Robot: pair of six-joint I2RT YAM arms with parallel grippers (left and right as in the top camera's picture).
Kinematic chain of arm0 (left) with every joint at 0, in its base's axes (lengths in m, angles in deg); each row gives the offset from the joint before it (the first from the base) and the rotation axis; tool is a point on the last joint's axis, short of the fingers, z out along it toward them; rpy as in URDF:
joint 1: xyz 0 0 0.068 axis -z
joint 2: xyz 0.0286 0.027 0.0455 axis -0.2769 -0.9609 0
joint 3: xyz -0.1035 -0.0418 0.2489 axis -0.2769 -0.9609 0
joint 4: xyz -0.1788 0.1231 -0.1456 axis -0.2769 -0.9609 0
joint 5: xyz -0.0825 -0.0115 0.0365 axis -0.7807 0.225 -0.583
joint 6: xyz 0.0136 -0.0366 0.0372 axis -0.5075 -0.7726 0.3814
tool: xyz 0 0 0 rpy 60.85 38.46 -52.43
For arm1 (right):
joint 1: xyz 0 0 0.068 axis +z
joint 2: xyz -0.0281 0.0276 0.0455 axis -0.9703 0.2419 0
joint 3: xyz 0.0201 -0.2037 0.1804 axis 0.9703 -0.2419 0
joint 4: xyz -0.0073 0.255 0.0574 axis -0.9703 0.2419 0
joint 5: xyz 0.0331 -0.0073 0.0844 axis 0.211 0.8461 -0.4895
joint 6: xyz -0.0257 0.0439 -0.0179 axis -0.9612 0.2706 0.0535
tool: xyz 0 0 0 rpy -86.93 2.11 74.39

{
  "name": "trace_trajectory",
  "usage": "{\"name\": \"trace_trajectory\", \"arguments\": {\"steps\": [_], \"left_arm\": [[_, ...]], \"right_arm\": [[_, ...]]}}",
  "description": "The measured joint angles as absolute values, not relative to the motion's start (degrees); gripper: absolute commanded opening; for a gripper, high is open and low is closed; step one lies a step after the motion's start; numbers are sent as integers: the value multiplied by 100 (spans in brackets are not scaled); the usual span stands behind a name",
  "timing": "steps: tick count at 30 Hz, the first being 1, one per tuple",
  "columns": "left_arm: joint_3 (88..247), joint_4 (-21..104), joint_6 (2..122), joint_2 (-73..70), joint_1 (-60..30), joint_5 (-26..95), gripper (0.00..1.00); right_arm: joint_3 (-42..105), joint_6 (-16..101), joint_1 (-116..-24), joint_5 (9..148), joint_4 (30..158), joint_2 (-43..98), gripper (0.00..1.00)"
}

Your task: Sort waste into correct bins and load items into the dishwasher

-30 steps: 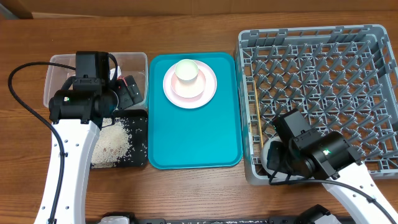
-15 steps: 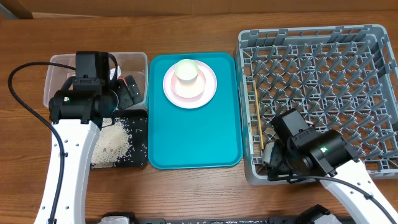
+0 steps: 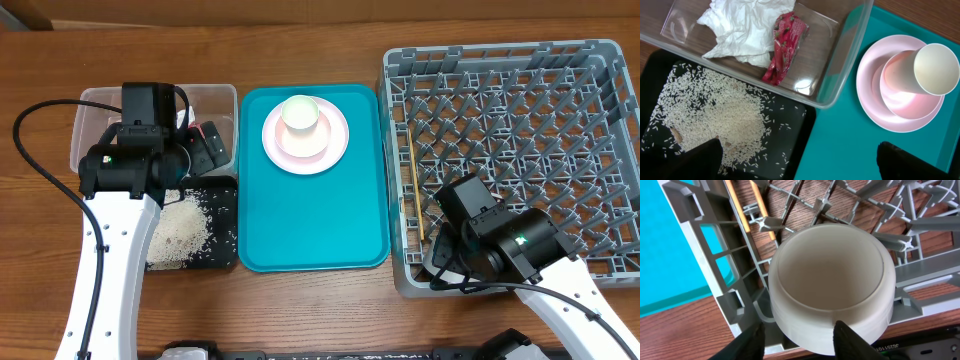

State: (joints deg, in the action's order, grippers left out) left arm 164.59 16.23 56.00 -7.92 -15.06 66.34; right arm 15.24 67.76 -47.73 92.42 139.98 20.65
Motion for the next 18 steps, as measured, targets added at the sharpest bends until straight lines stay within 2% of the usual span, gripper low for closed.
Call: {"name": "trace_trajectory", "arguments": {"steps": [3, 5, 11, 18], "left_arm": [[16459, 1623, 5600, -792, -1506, 6634, 100], [16459, 1623, 5600, -792, -1506, 6632, 100], [16459, 1623, 5600, -792, -1506, 6634, 100], [16459, 1623, 5600, -792, -1506, 6634, 100]], "right_arm": [[1526, 6772, -4773, 9211, 14003, 2065, 24], [1526, 6793, -4773, 9150, 14049, 2065, 20], [1513, 6973, -4773, 9071, 14236, 2067, 18], [1032, 7193, -4749, 8875, 13913, 2065, 22]]}}
